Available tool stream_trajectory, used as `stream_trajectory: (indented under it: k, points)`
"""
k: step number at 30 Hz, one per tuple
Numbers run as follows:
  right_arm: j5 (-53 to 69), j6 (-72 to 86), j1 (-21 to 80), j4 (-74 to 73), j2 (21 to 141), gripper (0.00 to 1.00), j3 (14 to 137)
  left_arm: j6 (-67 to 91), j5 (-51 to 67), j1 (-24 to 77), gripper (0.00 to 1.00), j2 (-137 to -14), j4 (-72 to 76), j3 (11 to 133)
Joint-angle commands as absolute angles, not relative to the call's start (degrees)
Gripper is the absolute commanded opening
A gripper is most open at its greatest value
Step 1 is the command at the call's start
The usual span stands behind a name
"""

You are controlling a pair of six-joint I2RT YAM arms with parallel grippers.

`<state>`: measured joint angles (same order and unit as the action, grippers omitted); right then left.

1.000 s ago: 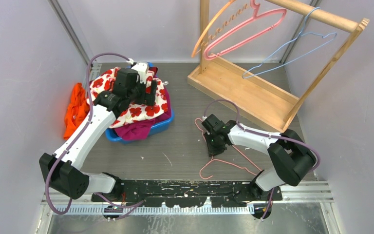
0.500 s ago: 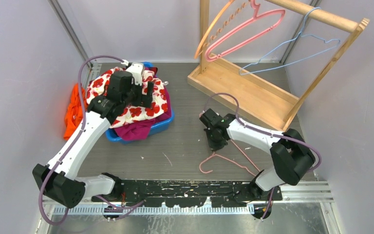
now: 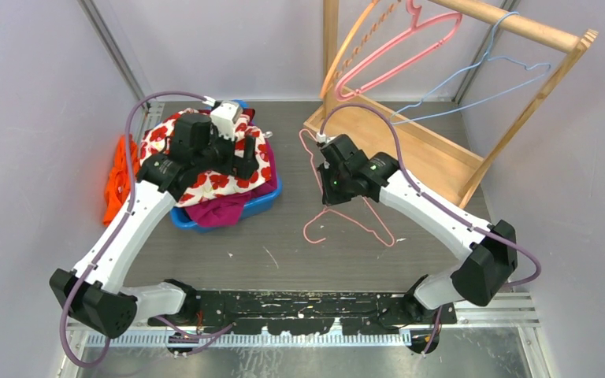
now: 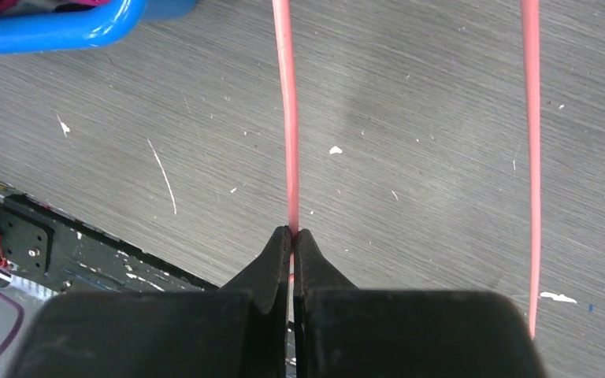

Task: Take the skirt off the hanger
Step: Pick up the hanger at the center of the board.

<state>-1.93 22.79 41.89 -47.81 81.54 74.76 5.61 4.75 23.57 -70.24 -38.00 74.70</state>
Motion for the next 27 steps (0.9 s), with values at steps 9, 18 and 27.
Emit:
stream_trajectory:
  k: [9, 18, 27]
  points:
    - [2.71, 20.51, 44.39, -49.6, 82.97, 0.01, 89.38, 19.95, 24.06, 23.73, 0.99, -67.1, -25.49, 74.62]
    - [4.91, 18.54, 47.32, -51.6, 83.8, 0.01, 93.84, 24.87, 24.56, 23.73, 0.99, -66.2, -19.91, 71.89]
    - [4.51, 17.74, 48.1, -52.03, 85.11, 0.01, 96.09, 36.26, 26.24, 23.81, 0.99, -66.56, -6.96, 66.21]
